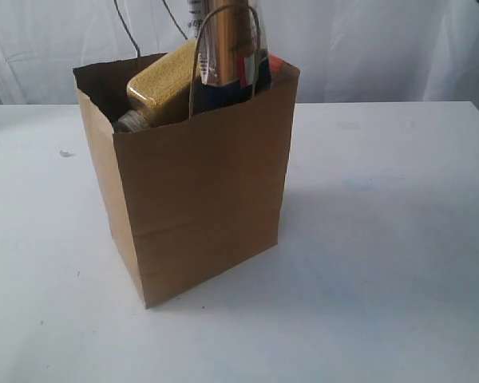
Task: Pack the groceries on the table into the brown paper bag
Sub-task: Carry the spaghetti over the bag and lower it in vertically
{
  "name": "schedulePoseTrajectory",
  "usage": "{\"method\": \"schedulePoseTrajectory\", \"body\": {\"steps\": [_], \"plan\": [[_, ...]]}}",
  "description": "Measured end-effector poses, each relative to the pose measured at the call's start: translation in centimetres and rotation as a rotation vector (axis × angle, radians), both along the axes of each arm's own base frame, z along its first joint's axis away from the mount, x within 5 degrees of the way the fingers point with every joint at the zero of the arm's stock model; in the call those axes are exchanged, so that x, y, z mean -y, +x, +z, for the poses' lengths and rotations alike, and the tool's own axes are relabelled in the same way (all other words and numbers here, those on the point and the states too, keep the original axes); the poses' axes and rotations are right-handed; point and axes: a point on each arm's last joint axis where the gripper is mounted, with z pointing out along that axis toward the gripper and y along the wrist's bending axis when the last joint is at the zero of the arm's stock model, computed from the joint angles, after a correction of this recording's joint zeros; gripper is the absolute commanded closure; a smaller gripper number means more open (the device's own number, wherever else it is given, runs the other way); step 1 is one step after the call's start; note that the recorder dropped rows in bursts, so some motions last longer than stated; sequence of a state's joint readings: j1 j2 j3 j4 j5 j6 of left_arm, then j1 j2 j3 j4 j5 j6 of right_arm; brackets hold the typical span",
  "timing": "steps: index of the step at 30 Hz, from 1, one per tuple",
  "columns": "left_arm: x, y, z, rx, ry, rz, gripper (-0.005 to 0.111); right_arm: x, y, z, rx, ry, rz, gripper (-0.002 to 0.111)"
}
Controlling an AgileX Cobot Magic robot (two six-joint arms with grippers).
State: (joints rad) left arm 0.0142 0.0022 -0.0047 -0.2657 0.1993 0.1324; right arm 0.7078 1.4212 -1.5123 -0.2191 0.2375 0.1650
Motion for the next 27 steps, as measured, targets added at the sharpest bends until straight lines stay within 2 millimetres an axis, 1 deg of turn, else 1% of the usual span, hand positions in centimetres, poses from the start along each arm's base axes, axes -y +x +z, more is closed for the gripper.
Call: {"method": "schedulePoseTrajectory", "body": {"steps": [4, 11, 19, 22, 24, 27], "plan": [[0.0, 0.0, 0.0, 0.000, 0.000, 0.000, 0.107, -0.4, 0.4, -0.5, -0.012, -0.011, 0.000, 0.108], [0.0, 0.0, 0.0, 0.000, 0.000, 0.000, 0.107, -1.9, 2.1, -2.8, -0.070, -0.021, 0.008, 0.108], [0.0, 0.0, 0.0, 0.000, 0.000, 0.000, 0.107, -2.8, 3.1, -4.3, -0.104, -0.032, 0.009, 0.108], [0.0, 0.0, 0.0, 0.000, 0.000, 0.000, 0.107, -3.0, 3.3, -4.5, -0.109, -0.036, 0.009, 0.108], [0.0, 0.0, 0.0, 0.000, 0.000, 0.000, 0.107, -3.0, 3.2, -4.4, -0.115, -0.003, 0.013, 0.108], [0.0, 0.0, 0.0, 0.000, 0.000, 0.000, 0.107, -3.1, 3.1, -4.0, -0.174, 0.120, 0.021, 0.108]]}}
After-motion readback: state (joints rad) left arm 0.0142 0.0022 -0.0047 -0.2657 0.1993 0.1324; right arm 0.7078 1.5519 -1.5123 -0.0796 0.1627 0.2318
